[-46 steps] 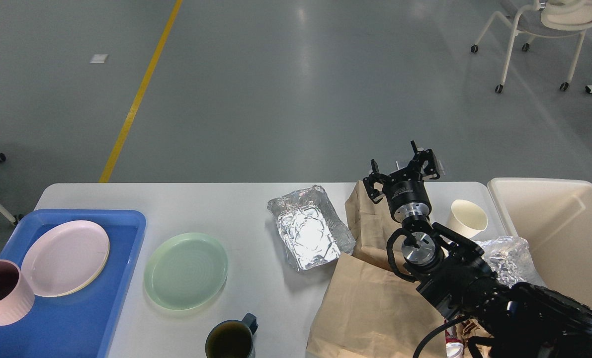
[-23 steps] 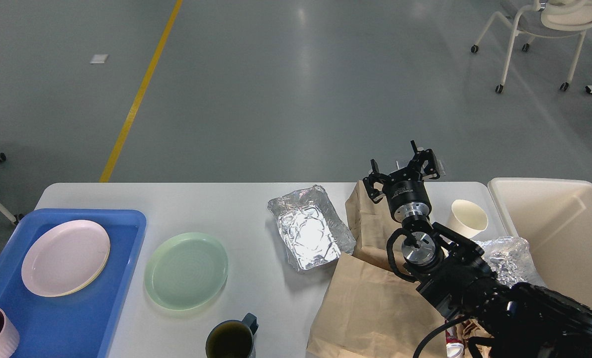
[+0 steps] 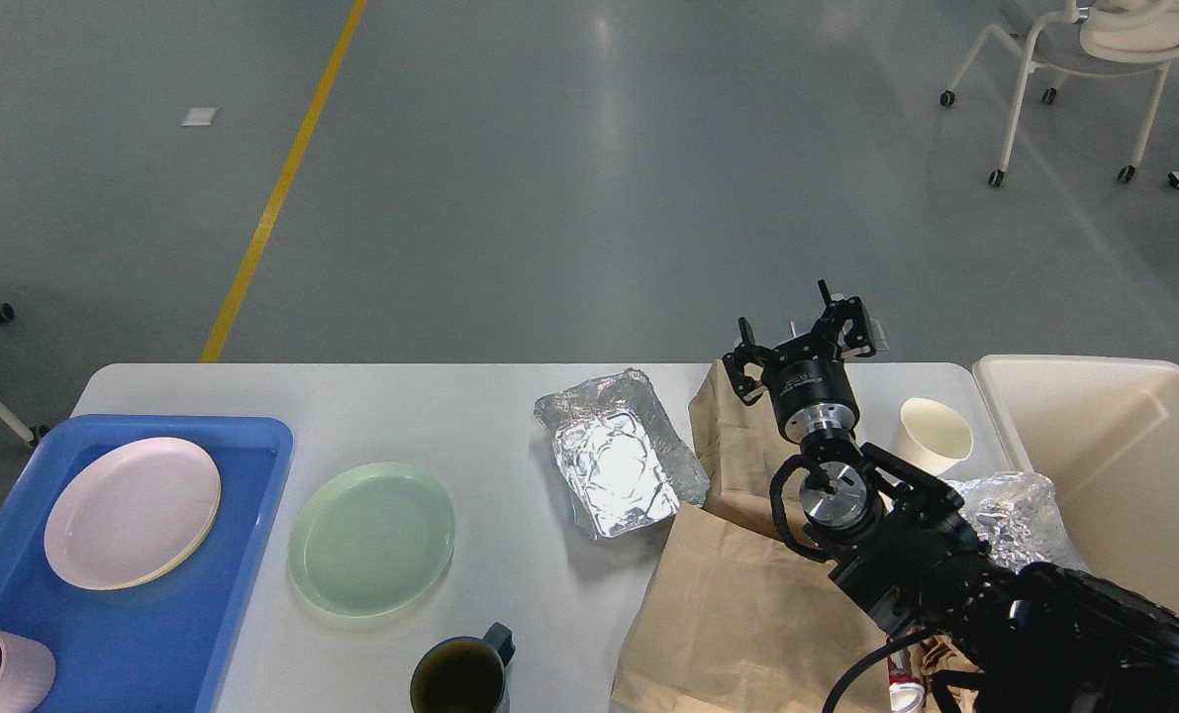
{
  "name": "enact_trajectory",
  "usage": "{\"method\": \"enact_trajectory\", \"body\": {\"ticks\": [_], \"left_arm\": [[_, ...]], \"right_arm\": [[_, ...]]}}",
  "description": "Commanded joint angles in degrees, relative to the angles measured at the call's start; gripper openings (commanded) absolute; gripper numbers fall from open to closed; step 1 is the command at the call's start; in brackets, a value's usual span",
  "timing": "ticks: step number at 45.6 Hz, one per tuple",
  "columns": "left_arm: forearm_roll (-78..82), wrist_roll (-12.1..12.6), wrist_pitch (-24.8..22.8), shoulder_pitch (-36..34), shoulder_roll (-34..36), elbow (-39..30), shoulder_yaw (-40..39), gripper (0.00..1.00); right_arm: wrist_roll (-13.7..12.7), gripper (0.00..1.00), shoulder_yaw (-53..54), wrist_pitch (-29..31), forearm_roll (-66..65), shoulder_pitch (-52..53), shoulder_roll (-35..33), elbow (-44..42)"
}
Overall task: Tidy desktop
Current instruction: 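Reach the left gripper down and grasp the dark teal mug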
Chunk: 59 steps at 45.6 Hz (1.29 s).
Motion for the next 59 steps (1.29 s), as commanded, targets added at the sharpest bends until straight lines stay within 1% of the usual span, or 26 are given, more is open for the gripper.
{"method": "enact_trajectory", "body": {"ticks": [1, 5, 7, 9, 13, 16, 20, 22, 24, 26, 28, 29, 30, 32, 34, 35, 36, 37, 38, 40, 42, 44, 47, 53, 56, 59], "left_arm": [[-0.5, -3.1, -0.7, -0.6, 0.2, -0.1, -0.4, 0.71], [-0.6, -6.6, -1.5, -3.0, 1.3, 0.0, -0.5, 0.79], [-0.5, -7.8, -3.1, -5.6, 1.8, 0.0, -0.3, 0.82], [-0.5, -8.8, -5.6, -8.4, 2.6, 0.0, -0.2, 0.84], [-0.4, -10.4, -13.0, -15.2, 4.8, -0.1, -1.0, 0.86], [-0.6, -10.7, -19.8, -22.4, 5.3, -0.5, -2.5, 0.86], [-1.4, -10.4, -29.3, -31.3, 5.0, -1.2, -6.0, 0.86], [-2.8, -9.8, -33.8, -34.3, 4.8, -2.2, -8.1, 0.86], [-4.9, -9.1, -36.5, -36.2, 4.5, -3.9, -10.2, 0.86], [-7.6, -7.4, -36.5, -37.0, 3.8, -6.5, -12.4, 0.86], [-10.5, -3.7, -36.5, -37.0, 2.9, -9.5, -14.9, 0.86], [-12.0, -1.2, -36.5, -36.9, 2.6, -10.9, -16.2, 0.86], [-15.4, 4.0, -36.5, -36.7, 2.0, -13.7, -18.3, 0.86], [-19.2, 8.9, -36.5, -36.3, 1.0, -16.2, -19.5, 0.86], [-22.8, 12.4, -36.5, -36.0, -1.5, -18.3, -19.9, 0.86], [-24.3, 13.5, -36.5, -35.9, -3.2, -19.3, -19.9, 0.86], [-25.4, 14.4, -35.5, -35.8, -4.8, -20.4, -19.8, 0.86], [-26.7, 15.6, -32.9, -35.4, -7.4, -21.8, -19.7, 0.86], [-27.2, 16.2, -31.0, -34.9, -8.9, -22.7, -19.7, 0.86], [-27.4, 16.4, -27.8, -33.7, -11.5, -24.2, -19.5, 0.86], [-27.4, 16.7, -25.8, -32.2, -14.2, -25.1, -19.0, 0.86], [-27.3, 17.4, -24.5, -31.1, -17.2, -25.5, -18.4, 0.86], [-27.3, 19.2, -23.0, -29.8, -21.5, -25.7, -17.1, 0.86], [-27.0, 22.0, -17.5, -24.7, -27.5, -25.8, -14.7, 0.86], [-26.8, 23.6, -16.3, -22.2, -30.1, -25.7, -14.6, 0.86], [-26.6, 25.1, -16.0, -19.9, -31.9, -25.7, -14.6, 0.86]], "right_arm": [[0.0, 1.0, -0.1, 0.0, 0.0, 0.0, 0.0, 0.0], [0.0, 1.0, 0.0, 0.0, 0.0, 0.0, 0.0, 0.0], [0.0, 1.0, -0.1, 0.0, 0.0, 0.0, 0.0, 0.0], [0.0, 1.0, 0.0, 0.0, 0.0, 0.0, 0.0, 0.0], [0.0, 1.0, -0.1, 0.0, 0.0, 0.0, 0.0, 0.0], [0.0, 1.0, 0.0, 0.0, 0.0, 0.0, 0.0, 0.0], [0.0, 1.0, -0.1, 0.0, 0.0, 0.0, 0.0, 0.0], [0.0, 1.0, 0.0, 0.0, 0.0, 0.0, 0.0, 0.0], [0.0, 1.0, 0.0, 0.0, 0.0, 0.0, 0.0, 0.0], [0.0, 1.0, -0.1, 0.0, 0.0, 0.0, 0.0, 0.0], [0.0, 1.0, 0.0, 0.0, 0.0, 0.0, 0.0, 0.0], [0.0, 1.0, -0.1, 0.0, 0.0, 0.0, 0.0, 0.0], [0.0, 1.0, 0.0, 0.0, 0.0, 0.0, 0.0, 0.0], [0.0, 1.0, -0.1, 0.0, 0.0, 0.0, 0.0, 0.0], [0.0, 1.0, -0.1, 0.0, 0.0, 0.0, 0.0, 0.0], [0.0, 1.0, 0.0, 0.0, 0.0, 0.0, 0.0, 0.0], [0.0, 1.0, 0.0, 0.0, 0.0, 0.0, 0.0, 0.0], [0.0, 1.0, -0.1, 0.0, 0.0, 0.0, 0.0, 0.0], [0.0, 1.0, -0.1, 0.0, 0.0, 0.0, 0.0, 0.0], [0.0, 1.0, -0.1, 0.0, 0.0, 0.0, 0.0, 0.0], [0.0, 1.0, 0.0, 0.0, 0.0, 0.0, 0.0, 0.0], [0.0, 1.0, -0.1, 0.0, 0.0, 0.0, 0.0, 0.0], [0.0, 1.0, 0.0, 0.0, 0.0, 0.0, 0.0, 0.0], [0.0, 1.0, -0.1, 0.0, 0.0, 0.0, 0.0, 0.0], [0.0, 1.0, -0.1, 0.0, 0.0, 0.0, 0.0, 0.0], [0.0, 1.0, 0.0, 0.0, 0.0, 0.0, 0.0, 0.0]]}}
